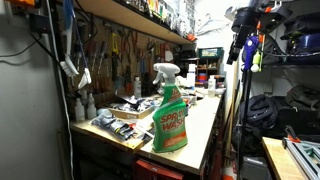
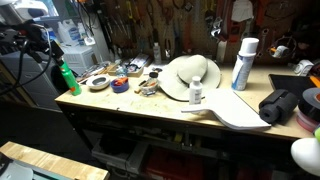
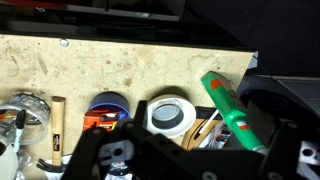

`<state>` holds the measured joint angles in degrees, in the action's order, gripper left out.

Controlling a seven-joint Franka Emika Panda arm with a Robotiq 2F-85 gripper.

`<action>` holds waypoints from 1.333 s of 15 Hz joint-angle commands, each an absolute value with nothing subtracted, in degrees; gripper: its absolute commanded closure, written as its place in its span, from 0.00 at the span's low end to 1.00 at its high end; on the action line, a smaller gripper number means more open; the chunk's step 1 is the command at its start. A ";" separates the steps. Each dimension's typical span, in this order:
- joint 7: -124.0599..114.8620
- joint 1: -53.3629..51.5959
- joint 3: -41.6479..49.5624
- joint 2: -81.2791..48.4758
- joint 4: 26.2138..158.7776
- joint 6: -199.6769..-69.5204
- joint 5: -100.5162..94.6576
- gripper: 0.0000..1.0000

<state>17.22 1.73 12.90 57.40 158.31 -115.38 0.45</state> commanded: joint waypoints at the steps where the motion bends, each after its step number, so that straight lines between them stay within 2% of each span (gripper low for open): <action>1: 17.27 1.81 12.79 57.35 158.17 -115.23 0.56 0.00; 7: 15.99 2.06 11.75 54.72 157.47 -116.97 -0.08 0.00; 12: 12.53 4.94 7.42 41.19 151.64 -134.79 -6.39 0.00; 15: 11.16 4.11 7.43 34.17 146.37 -131.79 -5.73 0.00; 16: 12.20 4.40 7.59 40.04 150.83 -133.98 -5.92 0.00; 20: 12.12 4.35 7.46 33.59 146.71 -133.62 -5.80 0.00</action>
